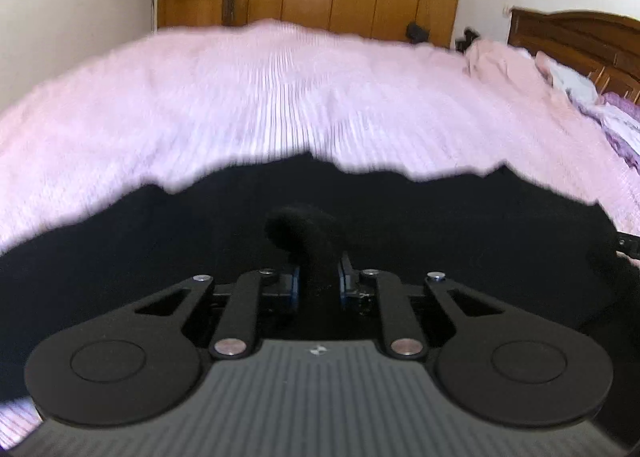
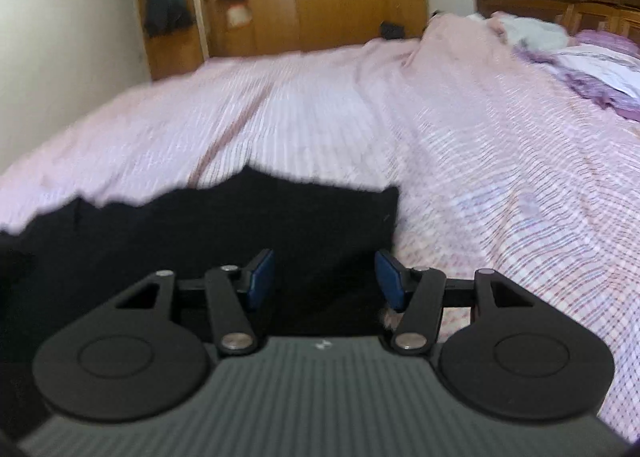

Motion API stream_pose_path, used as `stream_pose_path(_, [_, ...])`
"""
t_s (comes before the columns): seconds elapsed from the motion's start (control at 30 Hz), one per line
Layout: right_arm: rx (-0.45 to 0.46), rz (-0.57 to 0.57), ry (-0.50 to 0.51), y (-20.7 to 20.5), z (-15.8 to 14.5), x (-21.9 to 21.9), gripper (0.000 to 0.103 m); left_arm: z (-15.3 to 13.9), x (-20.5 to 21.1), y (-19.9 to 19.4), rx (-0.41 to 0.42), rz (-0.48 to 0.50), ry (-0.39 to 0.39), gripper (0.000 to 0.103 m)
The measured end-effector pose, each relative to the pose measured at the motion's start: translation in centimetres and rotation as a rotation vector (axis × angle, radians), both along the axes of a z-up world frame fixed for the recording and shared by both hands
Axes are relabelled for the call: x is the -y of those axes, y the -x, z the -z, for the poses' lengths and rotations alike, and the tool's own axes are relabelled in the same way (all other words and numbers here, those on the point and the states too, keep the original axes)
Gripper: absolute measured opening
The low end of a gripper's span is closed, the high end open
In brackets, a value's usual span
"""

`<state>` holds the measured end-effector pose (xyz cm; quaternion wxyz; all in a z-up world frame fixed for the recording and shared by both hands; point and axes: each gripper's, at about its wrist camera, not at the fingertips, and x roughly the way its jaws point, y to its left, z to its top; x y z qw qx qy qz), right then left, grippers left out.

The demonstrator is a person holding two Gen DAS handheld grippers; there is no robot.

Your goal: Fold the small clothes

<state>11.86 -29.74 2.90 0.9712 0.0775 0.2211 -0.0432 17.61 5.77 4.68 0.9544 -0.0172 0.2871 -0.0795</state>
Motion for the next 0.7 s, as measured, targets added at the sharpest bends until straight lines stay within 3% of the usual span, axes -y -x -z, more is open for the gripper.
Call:
stream_pose_path(0.07, [0.013,0.008,-0.013,-0.2,-0.3,0.4,0.058,-1.5,-0.2,0.0,0.077,-0.015,0.017,0.019])
stream_pose_path(0.13, [-0.033,0.004,0.007,-1.0,0.1,0.2,0.058,-2.2,-0.2,-0.7,0.108,-0.035,-0.009,0.019])
stream_pose_path(0.23, [-0.109,0.036,0.045,-2.0,1.5,0.0,0.057,-1.2,-0.4,-2.6,0.058,-0.066,-0.046,0.020])
stream_pose_path(0.3, [-0.105,0.042,0.036,-2.1,1.7,0.1,0.057,0.7,-0.7,-4.2,-0.048,-0.068,-0.051,0.021])
stream_pose_path(0.37, [-0.110,0.045,0.045,-2.2,1.9,0.0,0.057,2.1,-1.0,-5.1,-0.096,-0.077,-0.051,0.032])
stream_pose_path(0.47, [-0.110,0.047,0.059,-2.3,1.9,-0.1,0.057,1.8,-0.9,-4.9,-0.084,-0.088,-0.071,0.046])
stream_pose_path(0.6, [-0.098,0.069,0.041,-1.9,1.3,-0.2,0.058,0.7,-1.6,-4.0,-0.091,-0.096,-0.049,0.054])
stream_pose_path(0.7, [-0.020,0.069,0.033,-1.0,-0.2,-0.2,0.058,-0.4,-2.5,-2.7,-0.061,-0.119,-0.034,0.062])
